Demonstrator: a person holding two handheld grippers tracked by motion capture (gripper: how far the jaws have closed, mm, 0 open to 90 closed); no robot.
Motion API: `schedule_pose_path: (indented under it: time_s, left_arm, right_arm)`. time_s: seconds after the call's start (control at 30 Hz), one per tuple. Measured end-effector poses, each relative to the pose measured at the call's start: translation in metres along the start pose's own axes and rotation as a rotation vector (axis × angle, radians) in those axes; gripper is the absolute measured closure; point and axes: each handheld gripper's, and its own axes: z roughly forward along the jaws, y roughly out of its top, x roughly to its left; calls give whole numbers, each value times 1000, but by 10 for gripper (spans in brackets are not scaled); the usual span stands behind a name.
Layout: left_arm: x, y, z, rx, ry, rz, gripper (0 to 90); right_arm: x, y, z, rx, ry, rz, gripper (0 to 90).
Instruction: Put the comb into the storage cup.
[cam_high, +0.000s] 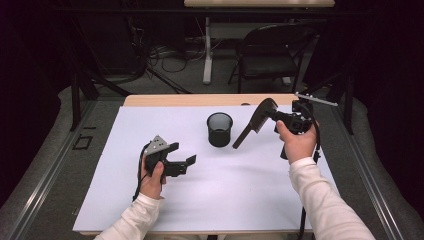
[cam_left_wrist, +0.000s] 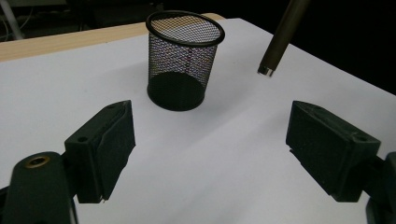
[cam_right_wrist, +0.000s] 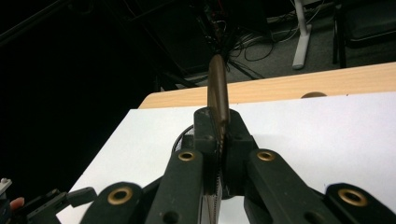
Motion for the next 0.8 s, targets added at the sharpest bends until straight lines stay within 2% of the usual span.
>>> schedule_pose_path:
  time_s: [0.43, 0.8]
  left_arm:
    - [1, 0, 0, 0, -5, -1, 160]
    - [2, 0, -1, -3, -7, -5, 160]
  right_arm:
    - [11, 23, 10, -13, -24, -34, 871]
    - [13, 36, 16, -26, -36, -20, 871]
